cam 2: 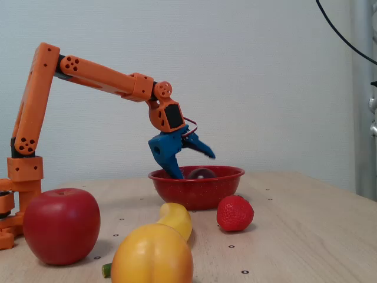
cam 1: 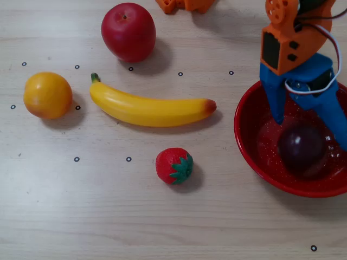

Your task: Put plum in the red bowl.

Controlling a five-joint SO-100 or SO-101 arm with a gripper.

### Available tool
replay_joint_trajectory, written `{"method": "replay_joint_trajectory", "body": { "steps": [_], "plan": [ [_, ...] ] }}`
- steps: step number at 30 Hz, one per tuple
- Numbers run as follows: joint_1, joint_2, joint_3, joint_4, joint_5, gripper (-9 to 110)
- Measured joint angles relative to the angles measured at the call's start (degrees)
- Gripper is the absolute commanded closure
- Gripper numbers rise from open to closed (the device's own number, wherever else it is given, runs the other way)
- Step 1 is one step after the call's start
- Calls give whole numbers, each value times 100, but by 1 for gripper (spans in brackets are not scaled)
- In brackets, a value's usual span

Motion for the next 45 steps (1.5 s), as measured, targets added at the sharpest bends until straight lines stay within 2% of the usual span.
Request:
{"method": "replay_joint_trajectory", "body": {
  "steps": [3, 8, 12, 17, 21, 28, 40, 45],
  "plan": [
    [-9, 0, -237, 202, 0, 52],
    [-26, 220, -791, 809, -141, 70],
    [-360, 1274, -756, 1011, -211, 86],
    [-1354, 2865, 325, 1011, -246, 101],
    [-1872, 3753, 1371, 905, -255, 101],
    [-2602, 5669, 4043, -483, -264, 101],
    [-2769, 9290, 8728, -2725, -264, 101],
    [-2769, 10389, 9422, -2936, -264, 101]
  ]
}}
